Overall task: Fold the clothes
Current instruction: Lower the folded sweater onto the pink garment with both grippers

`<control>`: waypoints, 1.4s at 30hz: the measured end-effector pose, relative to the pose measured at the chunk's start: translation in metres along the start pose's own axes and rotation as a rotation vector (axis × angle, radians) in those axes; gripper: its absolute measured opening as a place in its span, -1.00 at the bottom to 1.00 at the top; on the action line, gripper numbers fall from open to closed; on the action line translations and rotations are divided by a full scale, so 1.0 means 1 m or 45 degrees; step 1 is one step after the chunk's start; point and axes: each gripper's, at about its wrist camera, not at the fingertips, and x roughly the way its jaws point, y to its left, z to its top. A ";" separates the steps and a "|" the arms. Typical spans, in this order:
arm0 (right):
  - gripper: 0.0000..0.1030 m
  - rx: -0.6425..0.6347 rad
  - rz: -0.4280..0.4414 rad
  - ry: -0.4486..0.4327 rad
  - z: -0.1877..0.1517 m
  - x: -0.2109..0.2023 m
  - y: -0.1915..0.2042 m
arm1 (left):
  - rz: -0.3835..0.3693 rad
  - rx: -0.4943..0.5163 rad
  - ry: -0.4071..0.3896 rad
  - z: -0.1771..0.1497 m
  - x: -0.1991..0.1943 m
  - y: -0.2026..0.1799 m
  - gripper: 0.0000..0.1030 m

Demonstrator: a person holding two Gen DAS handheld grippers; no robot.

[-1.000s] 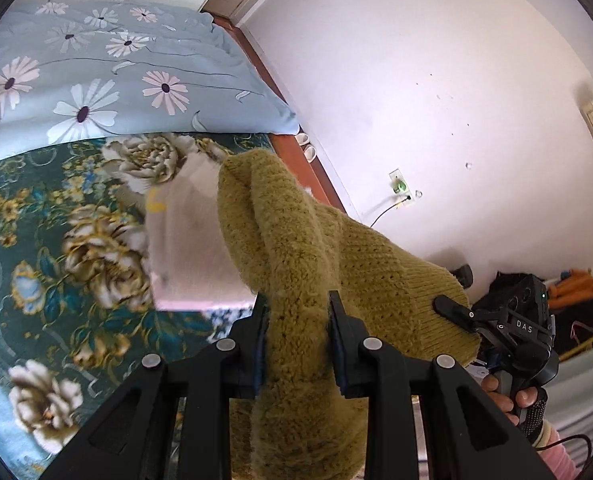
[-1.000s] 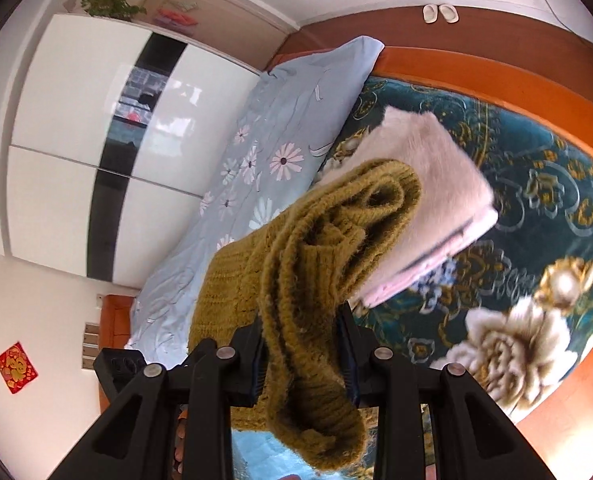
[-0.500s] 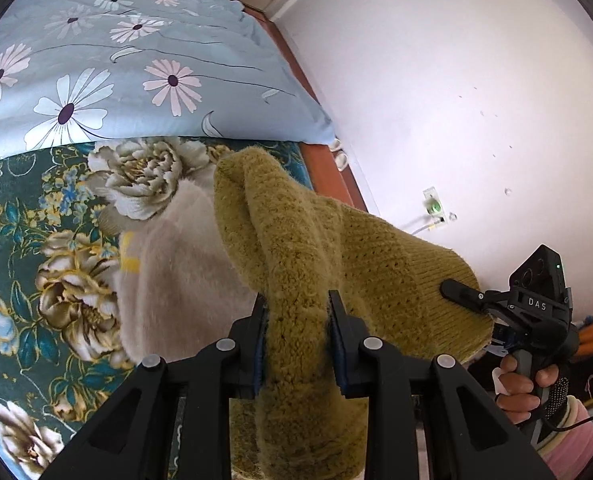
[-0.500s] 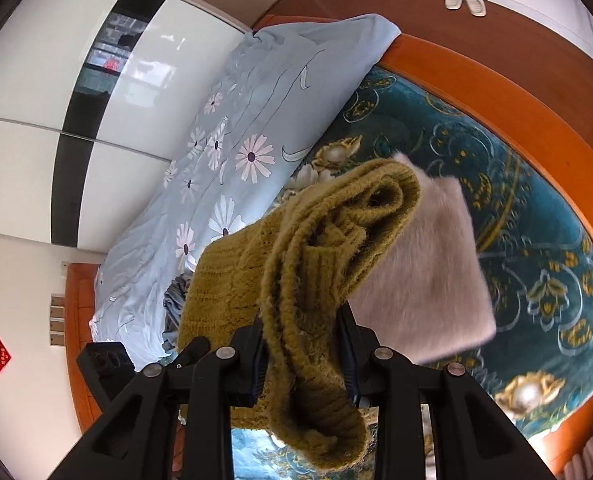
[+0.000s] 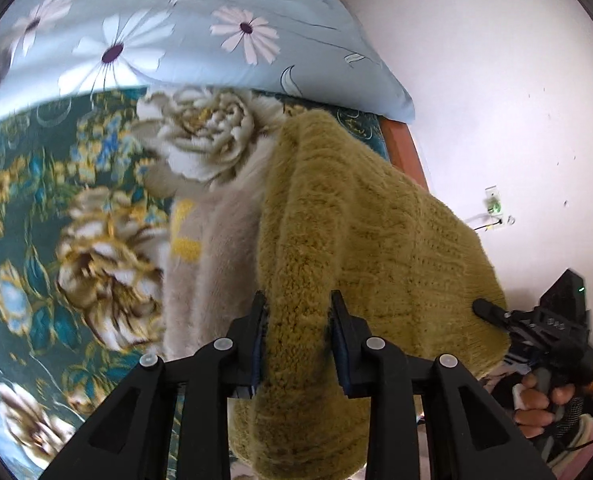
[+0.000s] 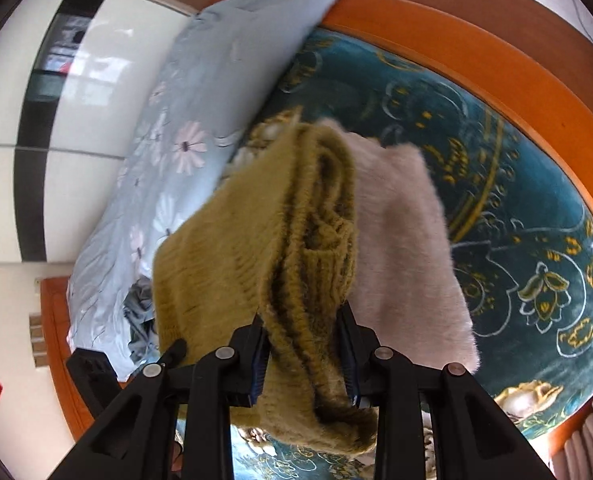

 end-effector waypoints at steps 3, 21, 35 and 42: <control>-0.27 -0.013 -0.013 0.000 0.001 0.000 0.000 | 0.040 0.020 -0.005 -0.002 -0.009 -0.005 -0.34; -0.26 -0.444 -0.221 -0.009 -0.030 -0.005 0.042 | 0.164 0.383 -0.014 -0.025 -0.013 -0.059 -0.15; -0.22 -0.254 -0.309 0.052 -0.002 0.036 0.002 | 0.220 0.267 0.083 -0.023 0.043 -0.031 -0.10; -0.21 -0.281 -0.322 0.025 -0.011 0.023 0.011 | 0.211 0.279 0.067 -0.032 0.026 -0.042 -0.09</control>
